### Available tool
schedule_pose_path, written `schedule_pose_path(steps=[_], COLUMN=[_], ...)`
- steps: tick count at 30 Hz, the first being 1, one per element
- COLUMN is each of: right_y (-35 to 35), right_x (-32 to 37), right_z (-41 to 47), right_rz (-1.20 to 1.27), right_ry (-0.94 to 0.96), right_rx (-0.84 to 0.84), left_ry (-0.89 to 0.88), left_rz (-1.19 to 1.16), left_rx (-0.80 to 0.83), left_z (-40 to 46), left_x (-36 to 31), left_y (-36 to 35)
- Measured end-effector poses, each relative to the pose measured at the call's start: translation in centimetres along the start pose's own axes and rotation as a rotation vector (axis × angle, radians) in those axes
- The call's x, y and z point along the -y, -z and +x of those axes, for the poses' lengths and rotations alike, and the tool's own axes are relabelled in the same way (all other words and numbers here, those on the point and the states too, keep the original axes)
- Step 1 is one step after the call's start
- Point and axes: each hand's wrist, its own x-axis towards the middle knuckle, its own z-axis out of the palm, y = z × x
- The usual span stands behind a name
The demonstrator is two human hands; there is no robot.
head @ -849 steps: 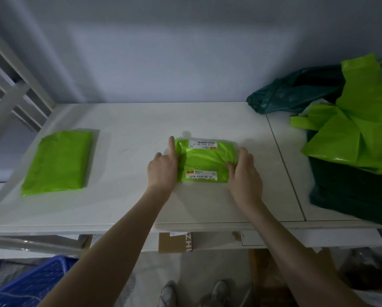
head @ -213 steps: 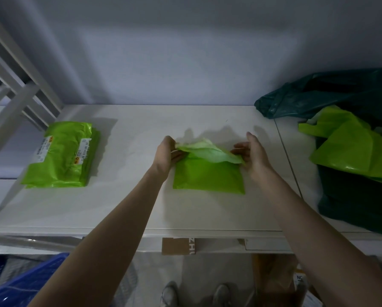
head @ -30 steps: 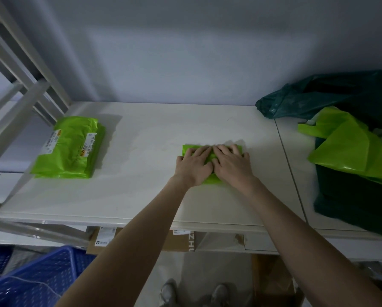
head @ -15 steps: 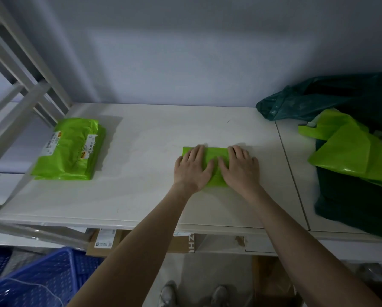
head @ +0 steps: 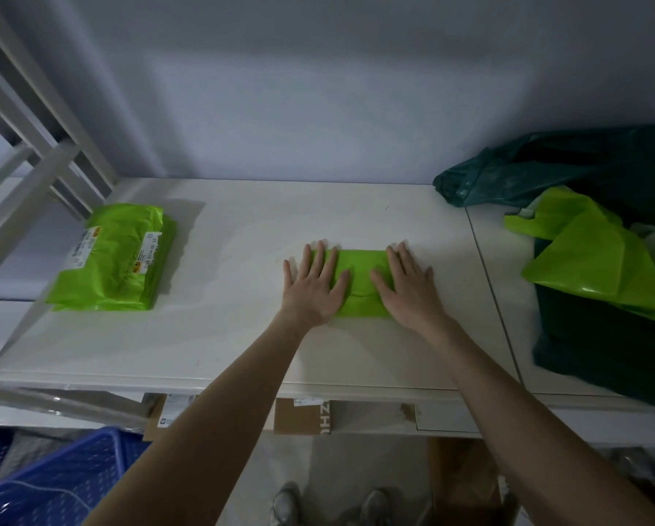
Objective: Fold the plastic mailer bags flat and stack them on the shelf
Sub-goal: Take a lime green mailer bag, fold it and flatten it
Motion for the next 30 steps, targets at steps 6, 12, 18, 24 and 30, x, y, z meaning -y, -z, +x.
schedule_pose_path(steps=[6,12,18,24,30], right_y=[0.3,-1.6,-2.7,-2.0,-1.8], right_x=[0.8,2.7,2.0,2.3,3.0], right_z=[-2.5,-3.4,-2.7,-1.3,-0.2], right_rz=[-0.079,-0.219,-0.216,-0.243,-0.195], right_ry=[0.118,0.206,0.173,0.145,0.126], right_rx=[-0.341,-0.209,-0.094,-0.038,-0.051], left_ry=[-0.116,-0.234,-0.247,-0.225,-0.276], left_rz=[-0.015,-0.027,0.069,0.082,-0.052], left_rx=[-0.168,-0.148,-0.122,-0.095,-0.097], left_z=[-1.7,-2.4,-1.6,0.1,0.7], left_x=[1.0,-0.3,0.5,0.6,0.5], left_y=[0.8,-1.1,-2.6,-1.4,0.0])
